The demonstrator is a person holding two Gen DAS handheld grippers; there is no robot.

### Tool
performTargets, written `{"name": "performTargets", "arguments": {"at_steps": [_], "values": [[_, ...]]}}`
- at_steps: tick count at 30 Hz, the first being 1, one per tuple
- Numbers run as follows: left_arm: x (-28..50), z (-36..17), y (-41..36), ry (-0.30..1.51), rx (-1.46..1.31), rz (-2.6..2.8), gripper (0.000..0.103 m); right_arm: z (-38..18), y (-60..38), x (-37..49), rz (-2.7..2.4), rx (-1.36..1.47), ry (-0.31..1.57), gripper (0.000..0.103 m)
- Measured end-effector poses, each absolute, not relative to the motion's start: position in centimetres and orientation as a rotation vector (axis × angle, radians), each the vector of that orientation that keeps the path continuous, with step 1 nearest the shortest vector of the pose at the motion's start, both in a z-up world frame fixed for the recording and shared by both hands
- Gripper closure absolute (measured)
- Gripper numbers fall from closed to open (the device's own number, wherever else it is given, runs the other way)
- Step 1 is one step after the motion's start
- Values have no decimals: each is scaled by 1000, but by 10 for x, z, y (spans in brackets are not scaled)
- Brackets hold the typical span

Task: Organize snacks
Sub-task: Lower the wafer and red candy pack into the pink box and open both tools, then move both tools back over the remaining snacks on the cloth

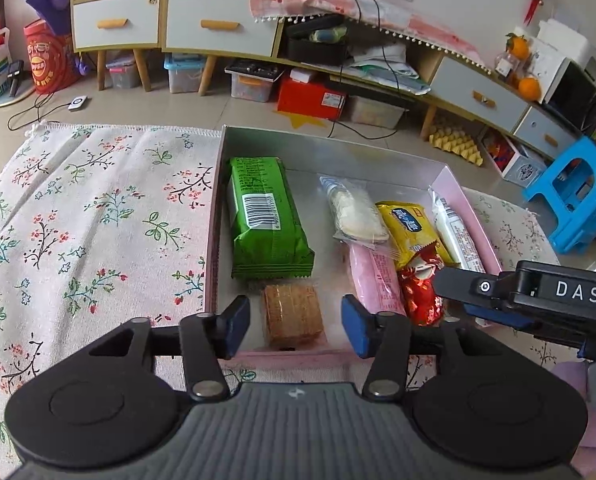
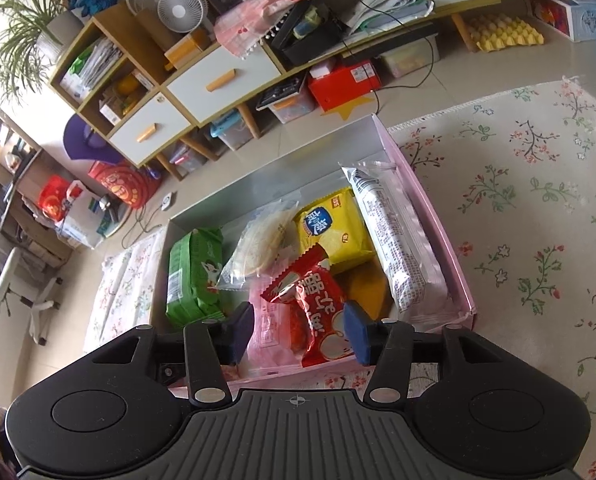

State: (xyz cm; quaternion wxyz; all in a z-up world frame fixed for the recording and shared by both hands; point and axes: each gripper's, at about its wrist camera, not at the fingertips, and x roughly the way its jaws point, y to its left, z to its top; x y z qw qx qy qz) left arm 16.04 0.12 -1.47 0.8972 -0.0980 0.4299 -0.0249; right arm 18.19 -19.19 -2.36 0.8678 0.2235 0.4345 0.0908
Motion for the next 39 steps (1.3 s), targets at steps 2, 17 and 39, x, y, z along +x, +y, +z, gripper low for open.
{"name": "performTargets", "arguments": {"at_steps": [2, 17, 39], "values": [[158, -13, 0, 887, -197, -51, 46, -21, -192, 180, 191, 464, 909, 51], [128, 7, -10, 889, -150, -68, 11, 10, -205, 142, 138, 396, 920, 25], [63, -15, -13, 962, -98, -50, 1, 3, -190, 69, 143, 248, 1017, 17]]}}
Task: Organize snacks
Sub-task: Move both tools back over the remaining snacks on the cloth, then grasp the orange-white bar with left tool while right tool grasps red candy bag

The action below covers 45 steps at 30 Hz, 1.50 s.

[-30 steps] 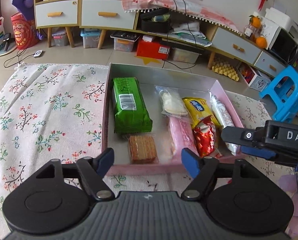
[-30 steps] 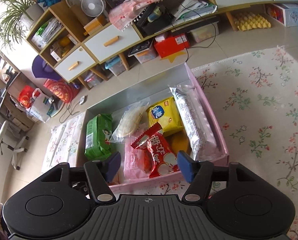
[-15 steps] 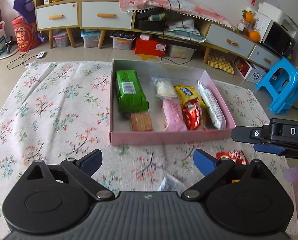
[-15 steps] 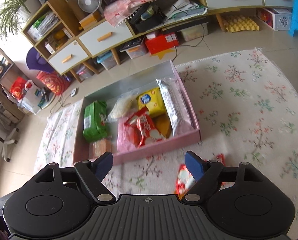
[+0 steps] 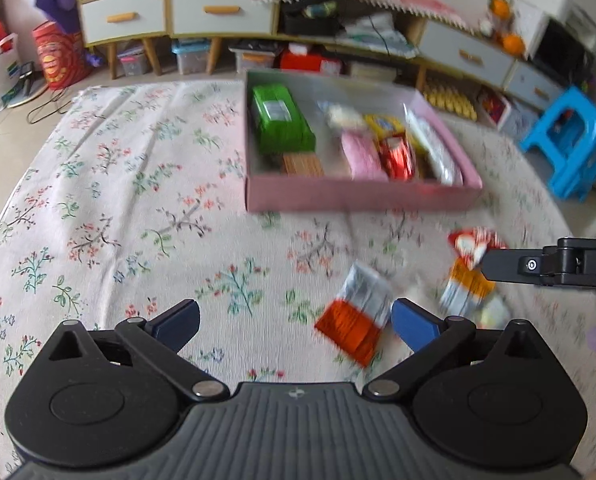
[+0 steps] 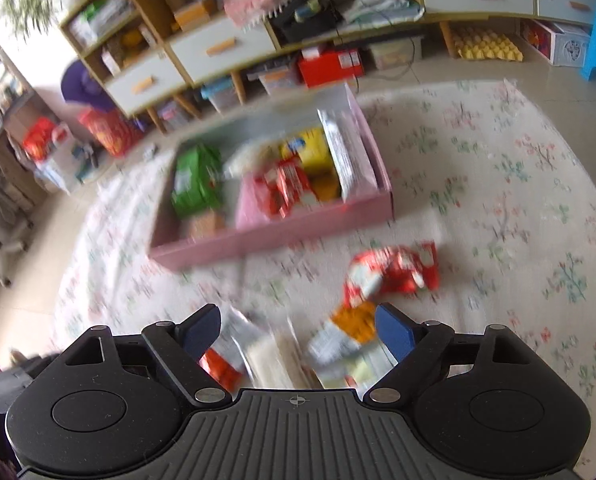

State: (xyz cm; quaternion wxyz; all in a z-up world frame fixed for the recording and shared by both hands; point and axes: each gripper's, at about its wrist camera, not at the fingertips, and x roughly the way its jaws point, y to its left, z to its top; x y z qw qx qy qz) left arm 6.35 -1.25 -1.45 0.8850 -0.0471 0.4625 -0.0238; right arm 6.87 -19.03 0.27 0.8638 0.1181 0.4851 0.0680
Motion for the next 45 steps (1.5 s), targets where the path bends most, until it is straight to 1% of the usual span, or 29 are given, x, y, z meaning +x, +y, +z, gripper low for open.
{"name": "performTargets", "arguments": {"at_steps": [3, 10, 13, 18, 19, 20, 27, 28, 30, 32, 35, 39, 41, 45], "values": [[60, -22, -17, 958, -57, -75, 1, 0, -190, 67, 143, 195, 1012, 17], [62, -41, -28, 947, 44, -175, 1, -13, -213, 66, 85, 185, 1040, 17], [61, -48, -38, 933, 112, -233, 4, -19, -230, 68, 29, 210, 1030, 17], [62, -59, -51, 899, 257, -305, 12, -32, -251, 78, 2, 234, 1016, 17], [62, -62, -52, 900, 276, -314, 13, -34, -253, 81, 3, 222, 1013, 17], [62, -63, -52, 894, 285, -320, 11, -37, -254, 84, 4, 204, 1010, 17], [67, -63, -42, 899, 205, -255, 11, -61, -255, 103, 3, 61, 1023, 17], [68, -63, -41, 902, 197, -235, 12, -63, -254, 104, 6, 42, 1016, 15], [71, -62, -40, 903, 187, -205, 14, -66, -247, 105, 27, -14, 989, 15], [72, -61, -35, 899, 176, -179, 15, -66, -240, 106, 46, -43, 965, 14], [74, -62, -27, 903, 145, -180, 13, -67, -232, 108, 76, -51, 950, 14], [74, -65, -25, 883, 170, -207, 3, -67, -221, 111, 107, -69, 930, 14], [77, -66, -23, 877, 166, -223, 0, -67, -216, 111, 117, -80, 920, 14], [77, -68, -21, 836, 188, -279, 1, -67, -209, 109, 131, -100, 897, 15]]}}
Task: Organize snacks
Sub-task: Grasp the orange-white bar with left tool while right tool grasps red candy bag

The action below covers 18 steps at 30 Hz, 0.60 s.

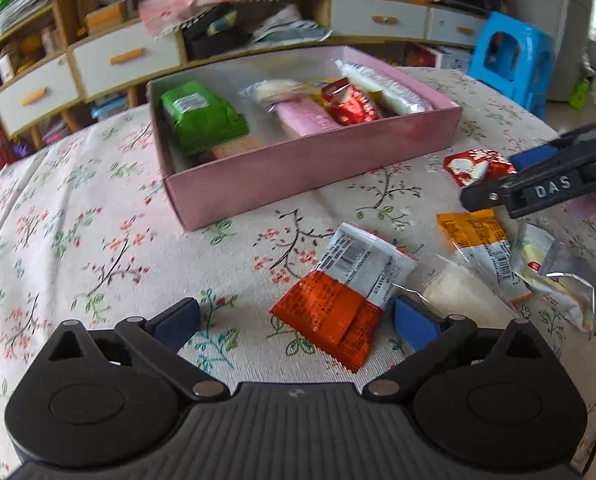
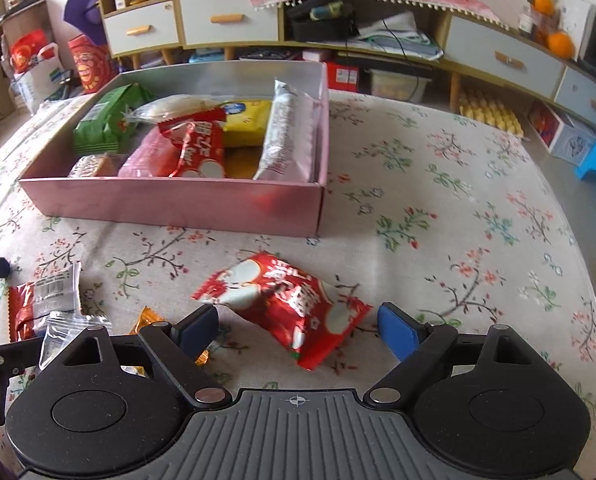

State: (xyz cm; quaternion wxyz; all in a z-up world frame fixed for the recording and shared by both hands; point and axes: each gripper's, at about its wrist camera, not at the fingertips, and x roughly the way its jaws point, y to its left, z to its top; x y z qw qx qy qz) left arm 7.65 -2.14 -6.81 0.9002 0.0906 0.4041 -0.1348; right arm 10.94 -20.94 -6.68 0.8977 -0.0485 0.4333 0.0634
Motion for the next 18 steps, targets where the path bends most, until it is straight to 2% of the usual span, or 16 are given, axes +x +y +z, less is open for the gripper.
{"name": "performTargets", "arguments": {"at_steps": [2, 4, 6, 9, 12, 13, 18], "values": [[76, -68, -22, 817, 196, -305, 4, -67, -208, 109, 135, -107, 890, 16], [76, -67, -23, 807, 197, -321, 13, -67, -207, 108, 141, -111, 884, 17], [76, -63, -27, 798, 207, -334, 34, -67, -207, 107, 151, -112, 879, 20], [73, -59, -35, 801, 226, -350, 50, -65, -206, 106, 172, -115, 873, 31], [75, -58, -38, 814, 222, -340, 60, -63, -204, 104, 194, -119, 870, 51], [77, -57, -37, 826, 203, -326, 60, -62, -204, 105, 201, -111, 874, 56], [84, -50, -27, 898, 76, -219, 64, -57, -204, 104, 234, -47, 901, 59]]}}
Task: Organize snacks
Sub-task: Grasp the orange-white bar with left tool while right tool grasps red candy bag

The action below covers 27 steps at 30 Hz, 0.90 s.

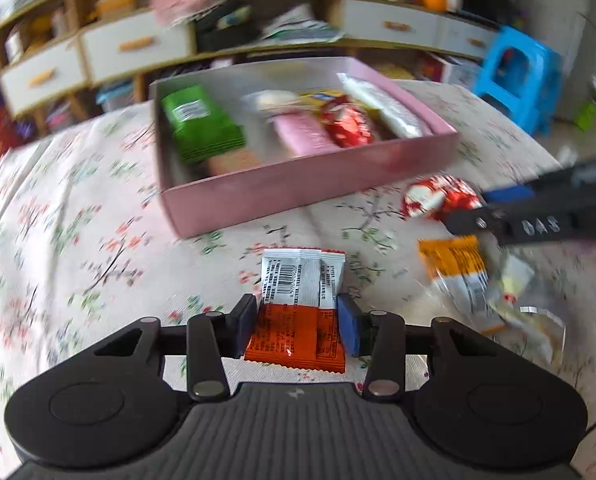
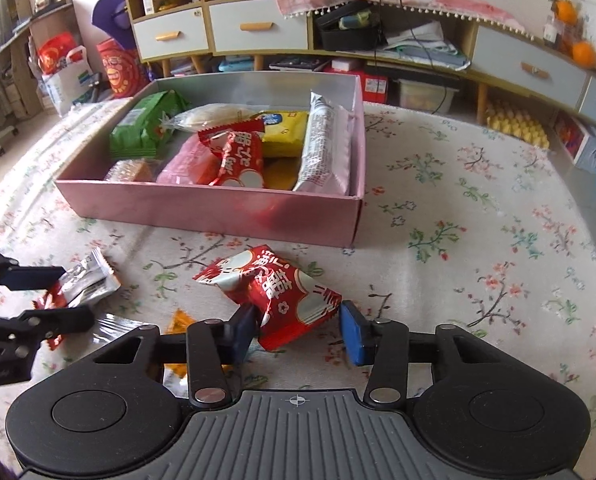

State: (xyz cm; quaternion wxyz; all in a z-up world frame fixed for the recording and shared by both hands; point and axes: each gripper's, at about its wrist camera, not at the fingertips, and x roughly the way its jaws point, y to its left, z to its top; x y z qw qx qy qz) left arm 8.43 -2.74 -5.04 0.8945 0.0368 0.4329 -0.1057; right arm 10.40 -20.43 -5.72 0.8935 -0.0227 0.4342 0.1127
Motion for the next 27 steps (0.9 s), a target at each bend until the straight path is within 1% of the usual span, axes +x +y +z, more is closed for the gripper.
{"name": "performTargets", "arguments": {"at_steps": [6, 7, 9, 11, 13, 14, 15, 18, 19, 20, 27], "values": [[89, -48, -12, 956, -14, -152, 64, -52, -196, 100, 269, -43, 920, 59], [89, -47, -9, 965, -28, -144, 64, -53, -194, 100, 276, -47, 924, 55], [89, -46, -6, 981, -55, -133, 64, -55, -191, 100, 278, -54, 936, 55], [89, -45, -2, 993, -75, -124, 64, -56, -188, 101, 268, -68, 928, 51], [89, -45, 1, 1002, -92, -119, 64, -58, -188, 104, 260, -65, 923, 49], [88, -45, 2, 1005, -96, -116, 64, -58, -187, 105, 250, -61, 921, 44], [89, -45, 2, 1008, -95, -114, 64, -59, -187, 107, 238, -60, 916, 43], [88, -44, 3, 1016, -95, -105, 64, -63, -185, 111, 209, -69, 907, 43], [88, -44, 3, 1018, -100, -102, 64, -63, -184, 112, 202, -77, 904, 48], [88, -43, 4, 1021, -108, -102, 64, -63, -183, 113, 204, -83, 903, 57], [88, -31, 20, 1017, -184, -103, 64, -56, -185, 112, 195, -26, 950, 58]]}}
